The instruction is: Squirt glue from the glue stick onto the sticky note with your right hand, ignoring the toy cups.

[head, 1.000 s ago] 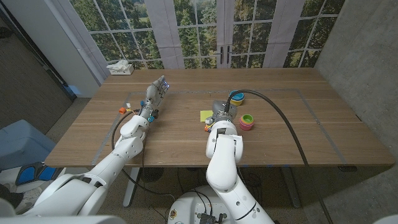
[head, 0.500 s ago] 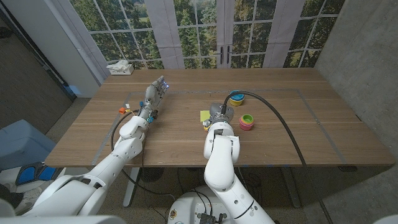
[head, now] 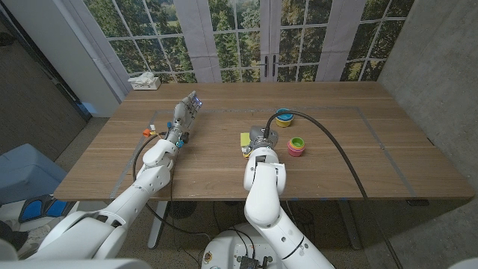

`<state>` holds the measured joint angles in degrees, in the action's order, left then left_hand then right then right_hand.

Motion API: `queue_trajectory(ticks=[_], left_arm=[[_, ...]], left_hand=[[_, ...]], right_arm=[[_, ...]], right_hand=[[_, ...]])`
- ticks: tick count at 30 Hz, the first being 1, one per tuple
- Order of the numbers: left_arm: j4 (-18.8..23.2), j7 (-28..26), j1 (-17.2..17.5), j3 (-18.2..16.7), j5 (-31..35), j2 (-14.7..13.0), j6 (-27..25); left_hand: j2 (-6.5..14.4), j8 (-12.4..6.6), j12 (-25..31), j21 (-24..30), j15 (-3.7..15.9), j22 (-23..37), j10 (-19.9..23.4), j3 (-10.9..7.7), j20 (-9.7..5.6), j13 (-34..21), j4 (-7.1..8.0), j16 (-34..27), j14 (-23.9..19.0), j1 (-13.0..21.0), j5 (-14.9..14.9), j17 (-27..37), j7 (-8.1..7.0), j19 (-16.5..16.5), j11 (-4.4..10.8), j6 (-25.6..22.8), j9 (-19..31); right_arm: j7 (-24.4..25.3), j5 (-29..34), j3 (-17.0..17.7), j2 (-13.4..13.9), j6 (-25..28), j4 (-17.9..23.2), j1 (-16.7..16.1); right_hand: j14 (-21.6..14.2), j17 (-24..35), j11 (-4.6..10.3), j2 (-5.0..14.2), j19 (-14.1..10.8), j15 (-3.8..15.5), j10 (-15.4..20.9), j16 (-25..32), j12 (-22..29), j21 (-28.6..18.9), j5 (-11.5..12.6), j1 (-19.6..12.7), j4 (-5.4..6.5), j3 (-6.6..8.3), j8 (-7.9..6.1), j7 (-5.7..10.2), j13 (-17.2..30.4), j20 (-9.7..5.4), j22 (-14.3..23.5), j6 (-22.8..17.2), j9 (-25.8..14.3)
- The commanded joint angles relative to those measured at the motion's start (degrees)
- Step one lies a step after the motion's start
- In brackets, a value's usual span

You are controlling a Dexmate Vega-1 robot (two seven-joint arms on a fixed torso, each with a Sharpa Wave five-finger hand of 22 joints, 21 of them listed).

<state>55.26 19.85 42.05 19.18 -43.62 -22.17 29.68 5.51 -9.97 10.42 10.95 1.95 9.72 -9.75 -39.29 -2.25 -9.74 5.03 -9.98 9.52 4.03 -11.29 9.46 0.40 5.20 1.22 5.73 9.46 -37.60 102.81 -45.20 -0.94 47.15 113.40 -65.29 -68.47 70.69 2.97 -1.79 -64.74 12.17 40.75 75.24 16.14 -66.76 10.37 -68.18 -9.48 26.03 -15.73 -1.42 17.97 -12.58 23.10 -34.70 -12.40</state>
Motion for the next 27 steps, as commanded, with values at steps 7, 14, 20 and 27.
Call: queue_trajectory(ticks=[7, 14, 20, 27], left_arm=[[-2.27, 1.47, -1.44, 0.1, -0.1, 0.47, 0.02], [-3.7, 2.23, -2.35, 0.16, -0.16, 0.81, 0.01], [-4.91, 2.79, -3.09, 0.24, -0.09, 1.1, 0.07], [-5.58, 3.11, -3.47, 0.19, -0.08, 1.26, 0.19]], left_hand=[[4.8, -0.25, 0.48, 0.0, 0.61, 0.1, -0.6, 0.27, -4.24, -0.31, 0.02, -0.09, 2.84, 0.05, -0.41, 0.12, -0.05, 0.61, -0.1, 0.0, 0.24], [4.79, -0.25, 0.48, 0.01, 0.59, 0.1, -0.6, 0.29, -4.26, -0.31, 0.02, -0.09, 2.85, 0.02, -0.42, 0.12, -0.09, 0.61, -0.03, 0.0, 0.24], [4.77, -0.24, 0.48, 0.0, 0.58, 0.1, -0.6, 0.3, -4.29, -0.31, 0.02, -0.1, 2.84, 0.0, -0.42, 0.12, -0.07, 0.63, -0.05, 0.0, 0.24], [4.74, -0.23, 0.47, -0.01, 0.58, 0.11, -0.62, 0.31, -4.28, -0.31, 0.02, -0.09, 2.86, -0.02, -0.42, 0.12, -0.08, 0.66, -0.02, 0.02, 0.24]], right_arm=[[0.38, -3.24, -2.33, 1.54, 2.47, -5.04, 4.42], [2.94, -5.0, -3.14, 1.47, 5.11, -7.02, 5.22], [6.22, -5.72, -3.91, 0.33, 8.98, -9.6, 5.73], [8.07, -4.54, -5.56, 2.19, 8.9, -11.86, 6.91]], right_hand=[[0.45, 0.1, -0.52, 0.07, 0.64, 0.25, -0.23, 0.66, -0.15, -0.42, -0.08, -1.59, -0.55, 0.08, -0.22, -0.18, 0.66, 0.0, -0.52, -0.56, -0.3], [0.79, 0.02, -0.09, -0.61, 0.75, 0.21, 0.52, 0.81, 0.05, -0.74, -0.23, -1.42, -0.17, -0.5, -0.3, -0.08, 0.99, 0.15, -0.94, -0.92, -0.35], [1.1, 0.01, 0.29, -1.41, 0.88, 0.22, 0.74, 0.98, 0.05, -1.08, -0.13, -1.1, 0.15, -1.2, -0.45, 0.26, 1.36, 0.16, -1.31, -1.08, -0.59], [1.19, 0.03, 0.67, -2.01, 0.9, 0.25, 1.88, 1.53, 0.36, -2.16, 0.26, -1.24, 0.44, -2.03, -1.1, 0.78, 2.14, 0.13, -1.35, -2.02, -1.13]])
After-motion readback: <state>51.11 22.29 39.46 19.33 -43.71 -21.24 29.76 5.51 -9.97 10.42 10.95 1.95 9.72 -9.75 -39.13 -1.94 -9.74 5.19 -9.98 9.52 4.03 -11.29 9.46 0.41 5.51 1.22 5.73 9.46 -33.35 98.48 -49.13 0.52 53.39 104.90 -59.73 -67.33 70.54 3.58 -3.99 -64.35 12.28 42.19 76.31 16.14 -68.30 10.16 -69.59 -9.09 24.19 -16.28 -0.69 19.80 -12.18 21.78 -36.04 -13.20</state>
